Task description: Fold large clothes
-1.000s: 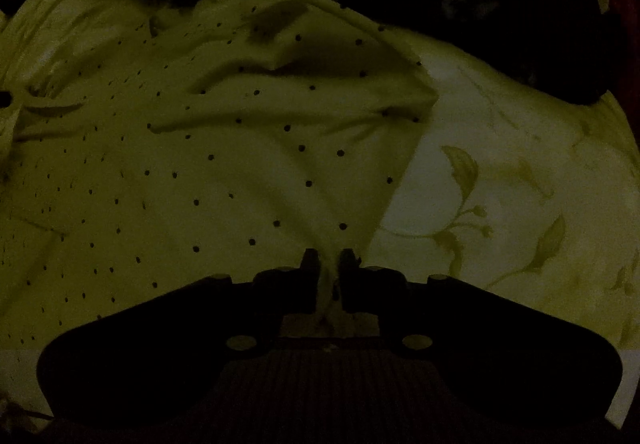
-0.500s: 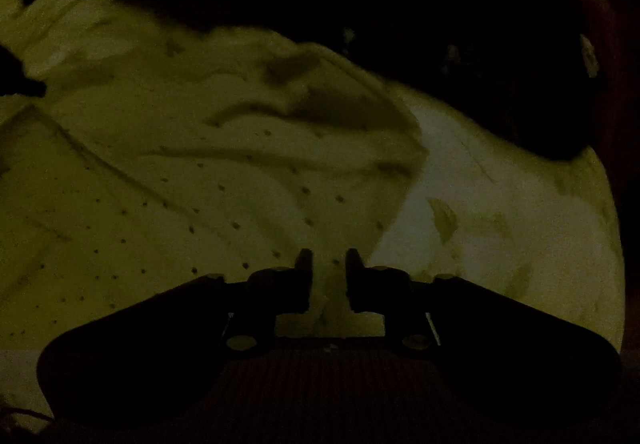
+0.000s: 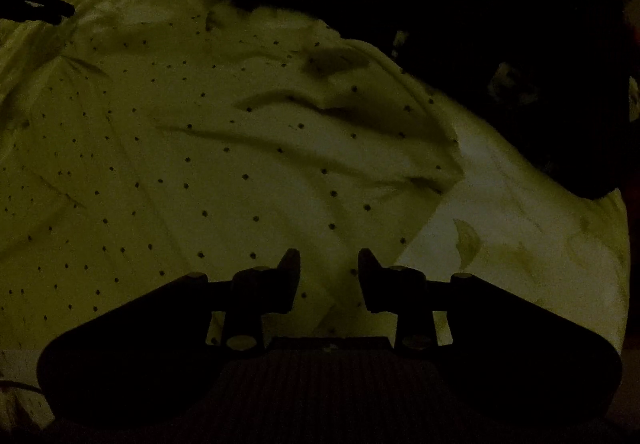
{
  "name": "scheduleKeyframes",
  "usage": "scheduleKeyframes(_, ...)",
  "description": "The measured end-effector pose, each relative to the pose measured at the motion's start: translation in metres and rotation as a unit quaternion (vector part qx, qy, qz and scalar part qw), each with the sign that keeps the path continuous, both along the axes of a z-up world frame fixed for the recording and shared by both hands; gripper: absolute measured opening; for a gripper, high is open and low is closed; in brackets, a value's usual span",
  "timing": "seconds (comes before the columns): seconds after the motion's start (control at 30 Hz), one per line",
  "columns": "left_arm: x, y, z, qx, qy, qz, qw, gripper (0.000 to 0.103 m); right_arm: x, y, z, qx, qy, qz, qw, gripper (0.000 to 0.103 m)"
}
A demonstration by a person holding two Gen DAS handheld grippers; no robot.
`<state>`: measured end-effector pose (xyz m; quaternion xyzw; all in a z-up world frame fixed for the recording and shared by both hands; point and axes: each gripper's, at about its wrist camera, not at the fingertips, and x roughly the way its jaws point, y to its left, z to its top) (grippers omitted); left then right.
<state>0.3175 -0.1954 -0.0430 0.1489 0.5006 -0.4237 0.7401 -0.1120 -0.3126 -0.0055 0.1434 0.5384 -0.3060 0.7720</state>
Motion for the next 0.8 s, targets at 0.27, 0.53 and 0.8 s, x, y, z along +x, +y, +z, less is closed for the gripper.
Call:
scheduleKeyframes(0.27,-0.048,0.025,-0.017,0.013,0.030,-0.074,0.9967,0.103,0.011,0.006,-0.012,0.010,0.022,0.063,0.998,0.035)
scheduleKeyframes(0.53,-0.065,0.004,-0.045,0.066,0.019,-0.099,0.9927,0.103,0.021,0.004,-0.037,0.046,0.080,0.111,0.990,0.030)
scheduleKeyframes(0.8,-0.042,-0.011,-0.044,0.063,0.016,-0.066,0.9957,0.103,0.005,-0.020,0.001,0.036,0.000,0.023,0.999,0.004)
